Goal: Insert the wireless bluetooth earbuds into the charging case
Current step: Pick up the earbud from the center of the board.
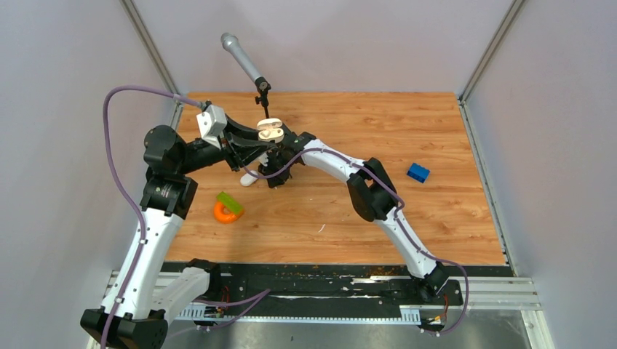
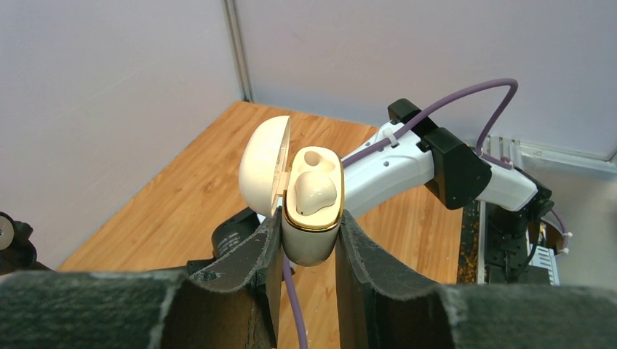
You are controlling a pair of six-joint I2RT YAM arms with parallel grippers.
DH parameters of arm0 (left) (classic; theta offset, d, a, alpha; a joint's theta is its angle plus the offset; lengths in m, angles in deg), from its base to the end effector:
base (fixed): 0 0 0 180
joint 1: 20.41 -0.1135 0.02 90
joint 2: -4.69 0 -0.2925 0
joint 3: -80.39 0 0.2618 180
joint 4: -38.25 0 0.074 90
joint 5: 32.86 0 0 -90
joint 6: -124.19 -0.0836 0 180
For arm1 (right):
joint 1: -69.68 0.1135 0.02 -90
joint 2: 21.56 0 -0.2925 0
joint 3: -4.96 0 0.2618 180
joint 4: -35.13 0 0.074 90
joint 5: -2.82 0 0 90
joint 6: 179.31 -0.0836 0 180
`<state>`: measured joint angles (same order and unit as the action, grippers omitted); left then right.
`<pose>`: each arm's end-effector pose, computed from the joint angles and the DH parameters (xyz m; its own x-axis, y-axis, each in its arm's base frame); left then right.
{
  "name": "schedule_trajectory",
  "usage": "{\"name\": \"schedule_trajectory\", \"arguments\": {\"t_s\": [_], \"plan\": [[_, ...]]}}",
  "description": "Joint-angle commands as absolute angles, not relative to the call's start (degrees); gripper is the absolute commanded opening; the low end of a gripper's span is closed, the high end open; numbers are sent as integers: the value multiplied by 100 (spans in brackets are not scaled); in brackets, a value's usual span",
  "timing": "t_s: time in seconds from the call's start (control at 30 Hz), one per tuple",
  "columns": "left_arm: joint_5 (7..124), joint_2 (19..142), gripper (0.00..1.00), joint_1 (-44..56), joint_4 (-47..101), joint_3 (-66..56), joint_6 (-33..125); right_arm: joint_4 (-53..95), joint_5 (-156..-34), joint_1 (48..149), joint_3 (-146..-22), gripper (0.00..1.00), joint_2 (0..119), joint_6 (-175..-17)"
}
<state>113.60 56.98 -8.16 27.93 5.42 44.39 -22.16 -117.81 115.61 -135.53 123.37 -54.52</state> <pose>0.1807 -0.1105 0.4716 0.0442 -0.1097 -0.9930 0.9355 0.3533 0.0026 0.3794 0.4532 0.1328 -0.0546 -0.7622 -0.6450 -0.9951 -0.0119 0.0983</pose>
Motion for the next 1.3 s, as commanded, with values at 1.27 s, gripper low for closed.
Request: {"name": "schedule_trajectory", "arguments": {"t_s": [1.27], "plan": [[11278, 5718, 4, -846, 3545, 806, 4779, -2170, -9726, 11492, -10460, 35, 9748, -7458]]}}
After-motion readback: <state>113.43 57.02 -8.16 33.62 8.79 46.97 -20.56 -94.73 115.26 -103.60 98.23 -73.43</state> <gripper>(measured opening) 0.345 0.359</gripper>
